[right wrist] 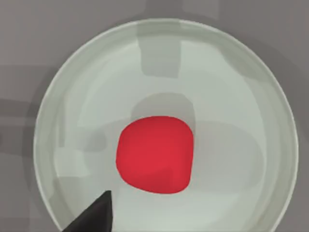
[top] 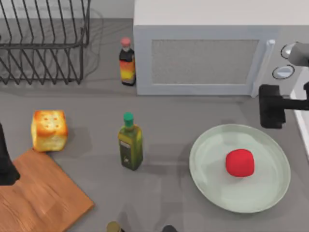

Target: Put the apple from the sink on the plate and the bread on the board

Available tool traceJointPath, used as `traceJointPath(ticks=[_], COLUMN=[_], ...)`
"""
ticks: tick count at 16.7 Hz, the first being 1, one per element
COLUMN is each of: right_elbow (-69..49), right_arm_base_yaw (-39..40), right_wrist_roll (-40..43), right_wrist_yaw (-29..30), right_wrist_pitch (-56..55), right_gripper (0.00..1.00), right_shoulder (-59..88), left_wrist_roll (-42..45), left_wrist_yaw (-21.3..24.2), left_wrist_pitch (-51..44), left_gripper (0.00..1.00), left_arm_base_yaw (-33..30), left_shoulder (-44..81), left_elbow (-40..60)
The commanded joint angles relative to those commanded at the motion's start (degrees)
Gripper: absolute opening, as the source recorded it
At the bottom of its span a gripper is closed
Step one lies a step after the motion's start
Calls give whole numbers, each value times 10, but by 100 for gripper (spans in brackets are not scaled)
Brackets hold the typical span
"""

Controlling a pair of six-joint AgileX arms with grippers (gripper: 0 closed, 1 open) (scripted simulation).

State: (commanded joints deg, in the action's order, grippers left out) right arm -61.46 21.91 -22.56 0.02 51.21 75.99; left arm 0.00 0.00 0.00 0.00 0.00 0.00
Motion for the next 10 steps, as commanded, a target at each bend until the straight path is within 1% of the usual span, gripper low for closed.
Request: traceJointPath(ticks=[10], right_elbow=[365], right_arm_base_yaw=[-130], right_wrist_roll=[134], right_wrist_yaw=[0], right_wrist_pitch=[-304], right_gripper=[100], right_shoulder=[-451], left_wrist_roll=[0], left_wrist_yaw=[0], left_wrist_pitch=[0], left_gripper=[100], left_arm_base_yaw=[0], left_shoulder=[0], left_elbow=[0])
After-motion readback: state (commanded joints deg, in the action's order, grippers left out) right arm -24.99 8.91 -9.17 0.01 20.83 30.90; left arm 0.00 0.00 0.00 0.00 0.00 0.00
